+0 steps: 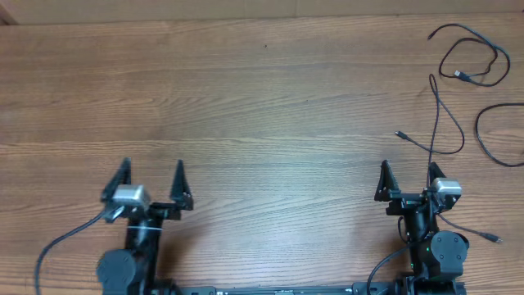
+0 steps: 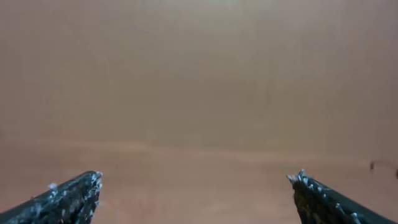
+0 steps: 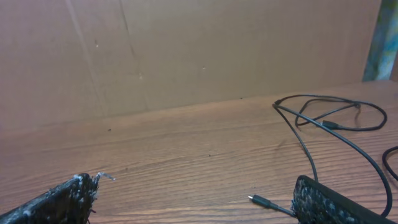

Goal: Untangle cables

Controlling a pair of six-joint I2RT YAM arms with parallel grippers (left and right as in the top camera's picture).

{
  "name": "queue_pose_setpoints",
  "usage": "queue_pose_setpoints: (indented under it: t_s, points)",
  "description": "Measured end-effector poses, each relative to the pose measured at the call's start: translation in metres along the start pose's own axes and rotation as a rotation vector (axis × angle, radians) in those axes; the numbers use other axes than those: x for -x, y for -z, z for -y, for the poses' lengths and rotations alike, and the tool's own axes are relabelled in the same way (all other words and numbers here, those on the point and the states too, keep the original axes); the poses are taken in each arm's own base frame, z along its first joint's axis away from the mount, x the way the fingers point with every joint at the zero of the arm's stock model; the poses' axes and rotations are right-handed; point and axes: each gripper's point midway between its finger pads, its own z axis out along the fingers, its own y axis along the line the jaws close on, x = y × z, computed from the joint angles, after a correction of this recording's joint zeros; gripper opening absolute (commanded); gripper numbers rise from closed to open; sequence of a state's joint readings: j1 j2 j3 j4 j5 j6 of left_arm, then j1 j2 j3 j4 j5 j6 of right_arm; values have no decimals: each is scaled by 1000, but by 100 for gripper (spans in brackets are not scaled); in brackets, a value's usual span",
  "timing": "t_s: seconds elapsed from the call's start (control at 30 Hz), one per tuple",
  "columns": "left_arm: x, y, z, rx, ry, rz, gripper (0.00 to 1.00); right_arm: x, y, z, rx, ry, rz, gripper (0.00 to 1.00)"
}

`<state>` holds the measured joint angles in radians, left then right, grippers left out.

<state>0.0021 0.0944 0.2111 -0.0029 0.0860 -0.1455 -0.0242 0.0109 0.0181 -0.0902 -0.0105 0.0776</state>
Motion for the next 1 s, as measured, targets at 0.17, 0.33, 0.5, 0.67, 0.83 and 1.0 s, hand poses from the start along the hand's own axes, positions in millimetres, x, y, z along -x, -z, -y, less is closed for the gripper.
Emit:
queue_pose_setpoints:
  t_s: [0.17,0.33,0.5,0.67,0.83,1.0]
  points:
    - [-44,-6,-3,-14,-15,-46,100,0,0,0,0,0,0,100]
    - [-75,-5,-7,-11,-62,-111,100,0,0,0,0,0,0,100]
    - [-94,0,-10,-12,-166,-182,100,0,0,0,0,0,0,100]
    - [-97,2,-12,-7,-202,-189,100,0,0,0,0,1,0,100]
    - [-96,2,-12,-5,-209,-189,100,0,0,0,0,0,0,100]
    - [-97,2,-11,-8,-209,-189,100,0,0,0,0,1,0,100]
